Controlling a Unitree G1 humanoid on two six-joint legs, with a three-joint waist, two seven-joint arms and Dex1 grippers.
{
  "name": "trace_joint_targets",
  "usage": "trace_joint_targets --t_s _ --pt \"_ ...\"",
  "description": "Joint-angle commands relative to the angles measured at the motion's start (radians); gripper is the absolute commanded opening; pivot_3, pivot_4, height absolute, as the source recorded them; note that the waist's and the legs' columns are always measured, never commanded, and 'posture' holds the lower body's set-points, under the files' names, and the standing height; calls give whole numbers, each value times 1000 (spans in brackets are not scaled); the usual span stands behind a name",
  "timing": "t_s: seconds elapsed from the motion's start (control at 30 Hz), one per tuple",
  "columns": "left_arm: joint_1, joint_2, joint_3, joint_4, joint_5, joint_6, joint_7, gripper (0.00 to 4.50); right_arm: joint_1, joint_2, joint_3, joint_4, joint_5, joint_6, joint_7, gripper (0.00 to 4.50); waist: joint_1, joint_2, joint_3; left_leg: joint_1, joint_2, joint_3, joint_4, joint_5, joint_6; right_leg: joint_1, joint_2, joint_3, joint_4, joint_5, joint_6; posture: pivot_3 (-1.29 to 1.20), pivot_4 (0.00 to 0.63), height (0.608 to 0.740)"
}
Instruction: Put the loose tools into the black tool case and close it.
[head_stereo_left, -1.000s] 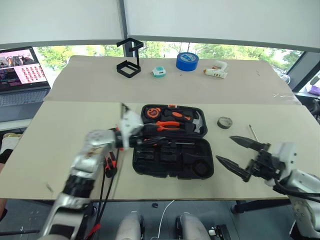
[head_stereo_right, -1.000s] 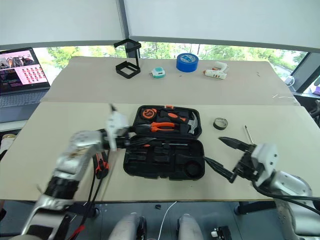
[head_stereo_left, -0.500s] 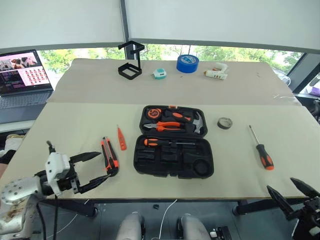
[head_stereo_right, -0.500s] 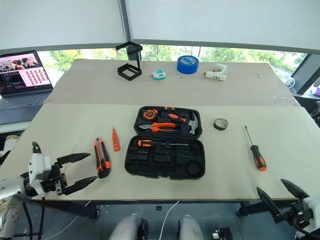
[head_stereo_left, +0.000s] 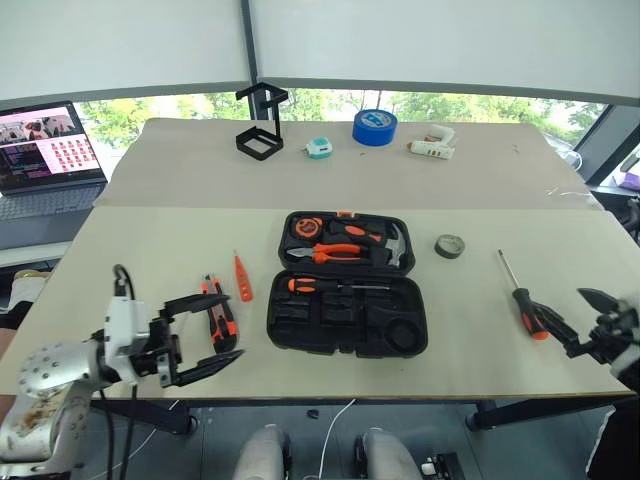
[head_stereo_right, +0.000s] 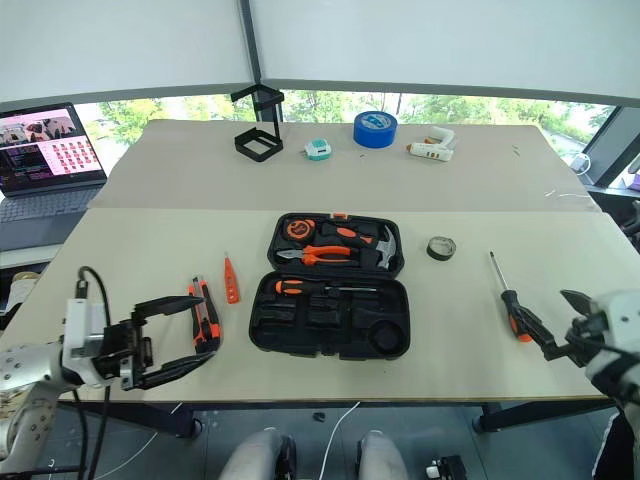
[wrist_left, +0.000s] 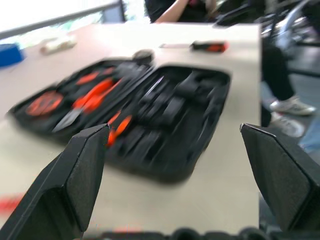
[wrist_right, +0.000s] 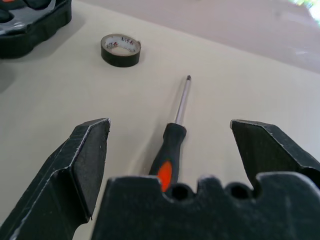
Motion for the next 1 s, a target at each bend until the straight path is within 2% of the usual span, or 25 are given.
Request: trace_joint_targets --t_s 0.03,0.13,0.23,0.5,0.63,0.73,0.83,0.9,1.0 --pt "-43 -11 -84 -64 9 -11 0 4478 -90 -65 88 134 -68 130 -9 4500 -1 0 0 -1 -1 0 -1 0 0 -1 0 -1 0 0 0 0 150 740" --pt "-92 -28 -132 -73 15 -2 23 4478 -172 -91 157 236 -115 162 3 4500 -3 0 0 -1 -1 0 -1 -1 0 -1 1 0 -1 0 1 0 150 740" --pt "-107 -28 -148 -73 17 1 30 4500 -215 -95 187 295 -139 146 14 3755 -6 0 0 0 -1 0 0 0 0 0 2 1 -1 1 2 0 150 740" --pt "-105 -18 -156 -68 13 -1 32 4500 -281 -54 197 395 -140 43 70 1034 -6 -1 0 0 -1 0 2 0 0 1 2 1 -2 1 4 0 150 740" --pt "-110 -24 -149 -60 7 0 42 4500 -266 -46 156 390 -124 -44 85 1026 -6 -2 0 0 -1 0 2 0 0 1 2 1 -2 2 4 0 150 740" --pt "-115 -38 -119 -58 -23 19 81 4500 -255 -22 69 347 -102 -246 96 1026 -5 -1 0 -1 -1 1 1 0 0 0 2 1 -2 1 4 0 150 740" --pt "-119 -54 -73 -44 -50 28 131 4500 -215 -12 42 232 -67 -441 221 1026 -6 3 1 -1 -1 1 1 0 0 0 2 2 -1 1 5 0 150 740" --pt "-121 -57 -46 -27 -60 32 151 4500 -213 -23 67 171 -58 -488 290 1026 -11 3 1 0 -1 1 1 -1 0 0 2 3 -1 1 5 0 150 740" --pt "-94 -43 5 24 -35 -2 148 4500 -319 -46 217 51 -35 -424 411 1026 -23 3 2 1 0 1 1 0 0 0 3 3 -1 2 5 0 150 740"
